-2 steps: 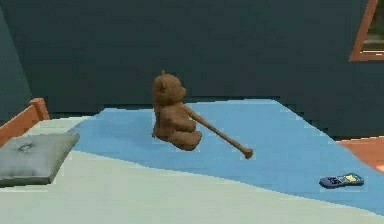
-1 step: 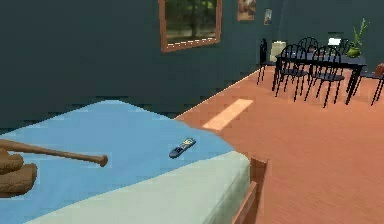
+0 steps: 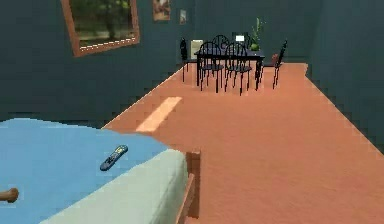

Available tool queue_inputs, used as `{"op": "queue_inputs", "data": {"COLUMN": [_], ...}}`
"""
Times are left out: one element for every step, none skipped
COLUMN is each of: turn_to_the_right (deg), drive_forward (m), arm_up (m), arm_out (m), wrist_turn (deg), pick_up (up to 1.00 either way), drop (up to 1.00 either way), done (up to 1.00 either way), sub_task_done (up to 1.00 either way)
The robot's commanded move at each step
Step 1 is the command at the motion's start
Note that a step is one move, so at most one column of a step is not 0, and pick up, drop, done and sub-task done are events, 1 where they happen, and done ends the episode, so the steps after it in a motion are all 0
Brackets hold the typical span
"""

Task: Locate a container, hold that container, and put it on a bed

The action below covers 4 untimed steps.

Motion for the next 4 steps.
{"op": "queue_inputs", "data": {"turn_to_the_right": [0.0, -45.0, -45.0, -45.0], "drive_forward": [0.20, 0.00, 0.00, 0.00], "arm_up": [0.00, 0.00, 0.00, 0.00], "arm_out": [0.00, 0.00, 0.00, 0.00], "wrist_turn": [0.0, 0.0, 0.0, 0.0], "pick_up": [0.00, 0.00, 0.00, 0.00], "drop": [0.00, 0.00, 0.00, 0.00], "done": [0.00, 0.00, 0.00, 0.00], "sub_task_done": [0.00, 0.00, 0.00, 0.00]}}
